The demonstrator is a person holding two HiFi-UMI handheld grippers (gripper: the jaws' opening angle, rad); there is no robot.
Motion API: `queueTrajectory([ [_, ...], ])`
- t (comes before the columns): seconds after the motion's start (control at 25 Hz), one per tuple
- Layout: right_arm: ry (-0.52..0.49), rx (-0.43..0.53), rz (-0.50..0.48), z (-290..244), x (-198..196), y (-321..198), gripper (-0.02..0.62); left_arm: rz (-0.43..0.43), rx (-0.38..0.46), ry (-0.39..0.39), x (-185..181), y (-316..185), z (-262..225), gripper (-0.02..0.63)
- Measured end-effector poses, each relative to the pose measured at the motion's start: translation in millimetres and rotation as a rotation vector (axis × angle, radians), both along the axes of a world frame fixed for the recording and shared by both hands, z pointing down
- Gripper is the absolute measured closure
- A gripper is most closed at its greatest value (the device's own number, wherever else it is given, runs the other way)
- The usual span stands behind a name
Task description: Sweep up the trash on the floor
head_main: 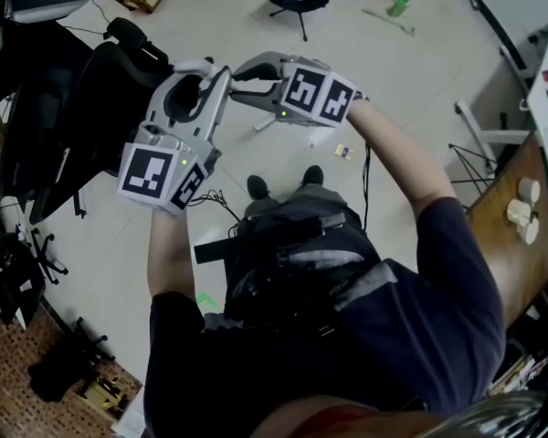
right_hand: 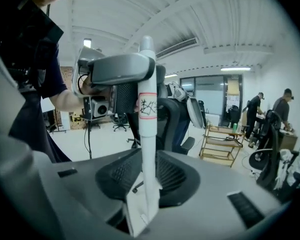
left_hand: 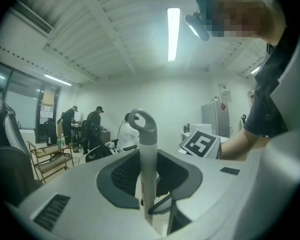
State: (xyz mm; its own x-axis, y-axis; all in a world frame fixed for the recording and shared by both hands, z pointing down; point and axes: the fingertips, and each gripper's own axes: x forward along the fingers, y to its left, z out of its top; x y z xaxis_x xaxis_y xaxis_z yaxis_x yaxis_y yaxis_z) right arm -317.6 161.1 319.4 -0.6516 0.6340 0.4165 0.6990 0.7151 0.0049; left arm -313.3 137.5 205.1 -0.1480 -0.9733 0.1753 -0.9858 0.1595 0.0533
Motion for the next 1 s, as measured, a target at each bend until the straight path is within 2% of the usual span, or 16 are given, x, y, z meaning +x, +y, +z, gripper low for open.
queueTrajectory([
  [0.04,0.002,0.01,-0.006,4,2,-8,0.499,-0.001,0.0,-0.003,2,-7,3,0.506],
  [0.28,0.037,0.031,-0.035,28,3,-49,0.499,0.03,0.001,0.003,2,-48,28,0.506],
  [0.64,0.105,0.02,0.073,69,-48,-108,0.499,0.146,0.033,0.02,-48,-108,66,0.505],
  [1.0,0.159,0.025,0.173,138,-111,-169,0.497,0.228,-0.01,0.062,-109,-168,137,0.505],
])
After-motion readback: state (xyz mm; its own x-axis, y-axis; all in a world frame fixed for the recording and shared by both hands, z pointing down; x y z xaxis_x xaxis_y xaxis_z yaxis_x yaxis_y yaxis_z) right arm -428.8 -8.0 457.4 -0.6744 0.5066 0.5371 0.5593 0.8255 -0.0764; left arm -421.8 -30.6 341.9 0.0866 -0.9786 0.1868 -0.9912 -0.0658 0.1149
